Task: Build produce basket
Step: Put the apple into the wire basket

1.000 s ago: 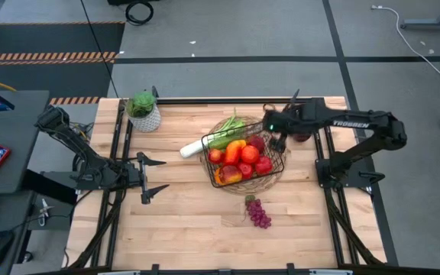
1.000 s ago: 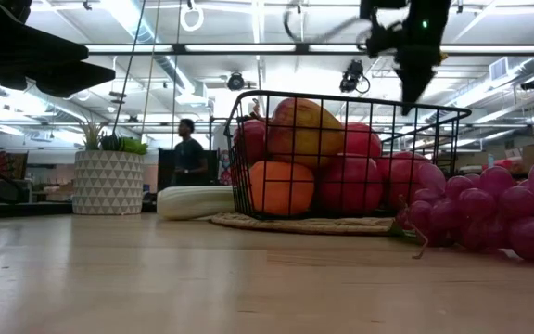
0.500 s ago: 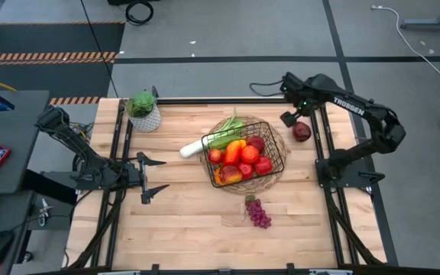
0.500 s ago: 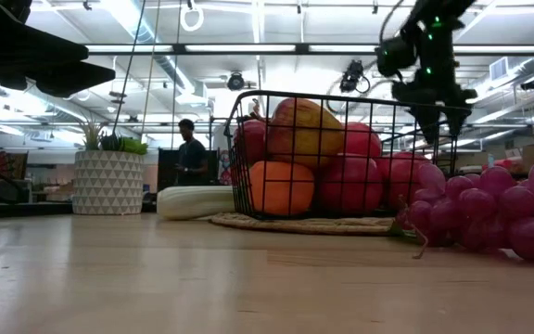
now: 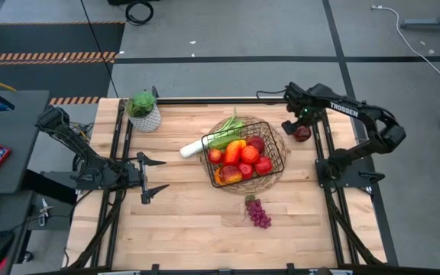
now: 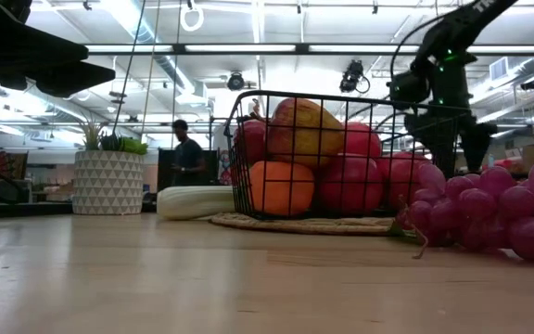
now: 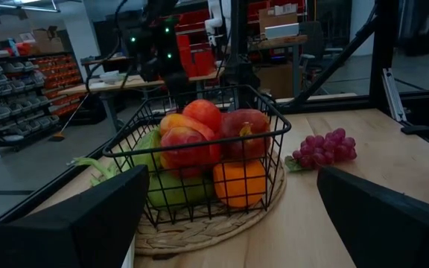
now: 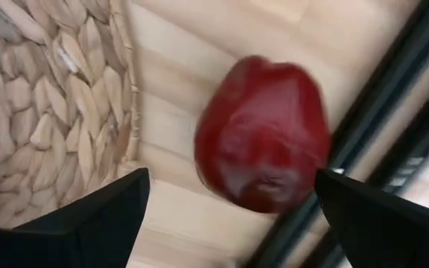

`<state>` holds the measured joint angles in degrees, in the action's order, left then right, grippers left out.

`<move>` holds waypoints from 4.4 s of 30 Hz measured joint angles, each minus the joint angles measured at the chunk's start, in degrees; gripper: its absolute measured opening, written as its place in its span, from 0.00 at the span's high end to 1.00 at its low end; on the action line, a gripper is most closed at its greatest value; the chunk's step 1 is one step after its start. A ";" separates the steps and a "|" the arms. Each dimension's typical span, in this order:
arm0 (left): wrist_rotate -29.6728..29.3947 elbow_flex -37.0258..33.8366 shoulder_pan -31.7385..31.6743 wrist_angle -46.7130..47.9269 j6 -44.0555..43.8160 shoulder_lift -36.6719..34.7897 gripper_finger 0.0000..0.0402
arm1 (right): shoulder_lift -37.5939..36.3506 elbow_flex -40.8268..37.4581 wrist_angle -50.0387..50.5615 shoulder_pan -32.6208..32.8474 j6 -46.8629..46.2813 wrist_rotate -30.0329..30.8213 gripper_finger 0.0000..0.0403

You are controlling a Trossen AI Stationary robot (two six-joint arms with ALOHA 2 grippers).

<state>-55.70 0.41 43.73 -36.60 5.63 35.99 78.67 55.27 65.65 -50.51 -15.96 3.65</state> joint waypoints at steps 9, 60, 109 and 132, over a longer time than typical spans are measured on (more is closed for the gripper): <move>-0.01 0.00 0.01 0.00 0.00 0.00 0.01 | 0.00 -6.71 -6.26 -3.46 -3.23 -0.16 0.01; -0.01 0.01 0.01 -0.01 0.00 0.00 0.01 | -6.83 -9.89 -18.12 8.17 -6.84 7.23 0.02; 0.00 0.02 -0.01 -0.02 0.00 0.00 0.01 | -11.82 -4.59 -21.18 8.03 -4.52 -2.45 0.11; -0.01 0.01 -0.01 -0.01 0.00 0.00 0.01 | -8.22 8.56 -48.35 34.76 -11.30 -21.98 0.10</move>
<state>-55.71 0.41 43.72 -36.61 5.63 35.99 70.46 63.83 17.30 -15.76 -27.25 -18.33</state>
